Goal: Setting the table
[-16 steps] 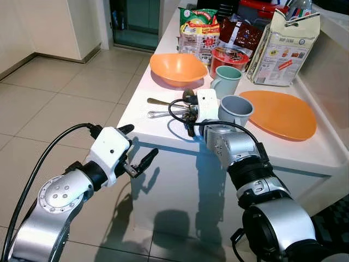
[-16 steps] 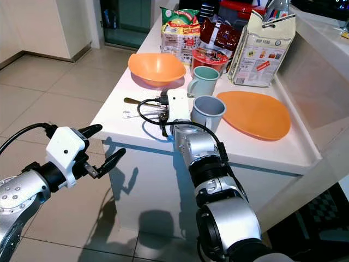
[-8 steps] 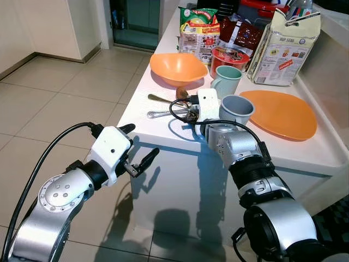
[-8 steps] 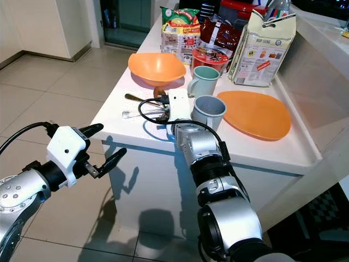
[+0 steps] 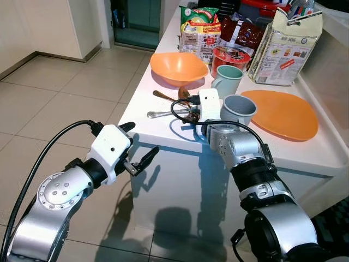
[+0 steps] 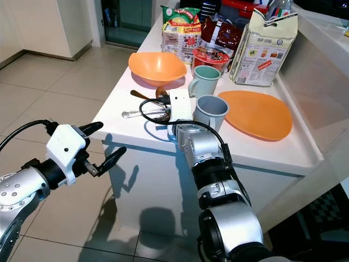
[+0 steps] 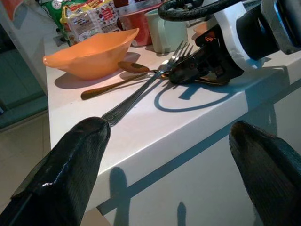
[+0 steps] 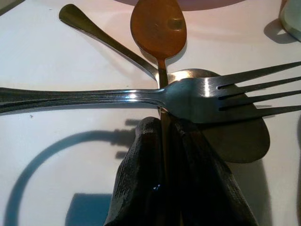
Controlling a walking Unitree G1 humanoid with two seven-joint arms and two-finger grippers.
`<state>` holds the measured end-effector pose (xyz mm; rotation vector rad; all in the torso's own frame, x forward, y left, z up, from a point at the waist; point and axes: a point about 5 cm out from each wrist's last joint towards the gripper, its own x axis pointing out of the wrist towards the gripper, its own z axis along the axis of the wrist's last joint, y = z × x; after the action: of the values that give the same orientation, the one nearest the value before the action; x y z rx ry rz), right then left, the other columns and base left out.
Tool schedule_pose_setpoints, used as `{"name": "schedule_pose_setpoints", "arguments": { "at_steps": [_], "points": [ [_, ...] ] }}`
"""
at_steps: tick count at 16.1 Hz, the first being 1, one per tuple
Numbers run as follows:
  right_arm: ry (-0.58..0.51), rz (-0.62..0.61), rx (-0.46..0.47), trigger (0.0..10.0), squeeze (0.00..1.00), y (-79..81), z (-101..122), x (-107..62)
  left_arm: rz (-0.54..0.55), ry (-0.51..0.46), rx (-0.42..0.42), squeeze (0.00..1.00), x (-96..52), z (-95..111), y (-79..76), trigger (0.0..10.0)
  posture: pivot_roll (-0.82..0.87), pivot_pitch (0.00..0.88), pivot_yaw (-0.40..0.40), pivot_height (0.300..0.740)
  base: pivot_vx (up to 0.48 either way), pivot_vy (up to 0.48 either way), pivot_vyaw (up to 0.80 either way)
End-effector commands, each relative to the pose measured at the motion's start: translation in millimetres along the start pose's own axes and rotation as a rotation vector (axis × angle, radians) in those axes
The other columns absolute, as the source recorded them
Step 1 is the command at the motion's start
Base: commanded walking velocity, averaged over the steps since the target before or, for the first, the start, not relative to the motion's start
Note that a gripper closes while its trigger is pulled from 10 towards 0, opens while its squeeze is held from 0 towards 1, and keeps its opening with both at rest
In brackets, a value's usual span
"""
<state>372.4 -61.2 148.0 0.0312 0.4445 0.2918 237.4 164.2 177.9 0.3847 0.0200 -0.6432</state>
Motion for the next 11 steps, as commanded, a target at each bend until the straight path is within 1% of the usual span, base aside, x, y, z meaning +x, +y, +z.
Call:
{"name": "schedule_pose_setpoints", "arguments": {
  "at_steps": [1, 4, 11],
  "points": [
    [0.037, -0.004, 0.007, 0.0, 0.0, -6.0, -8.8, -1.1, -0.022, -0.012, 0.014, 0.0, 2.0, 4.0, 0.6, 10.0, 0.18, 0.0, -0.081, 0.74, 0.0, 0.0, 0.0],
    [-0.007, 0.016, 0.0, 0.0, 0.0, -3.7, 0.9, -7.2, -0.023, -0.008, 0.021, 0.0, 1.2, 4.2, 1.2, 10.0, 0.18, 0.0, -0.079, 0.74, 0.0, 0.0, 0.0],
    [-0.007, 0.016, 0.0, 0.0, 0.0, -3.7, 0.9, -7.2, -0.023, -0.008, 0.021, 0.0, 1.2, 4.2, 1.2, 10.0, 0.18, 0.0, -0.079, 0.74, 0.0, 0.0, 0.0]
  ]
}}
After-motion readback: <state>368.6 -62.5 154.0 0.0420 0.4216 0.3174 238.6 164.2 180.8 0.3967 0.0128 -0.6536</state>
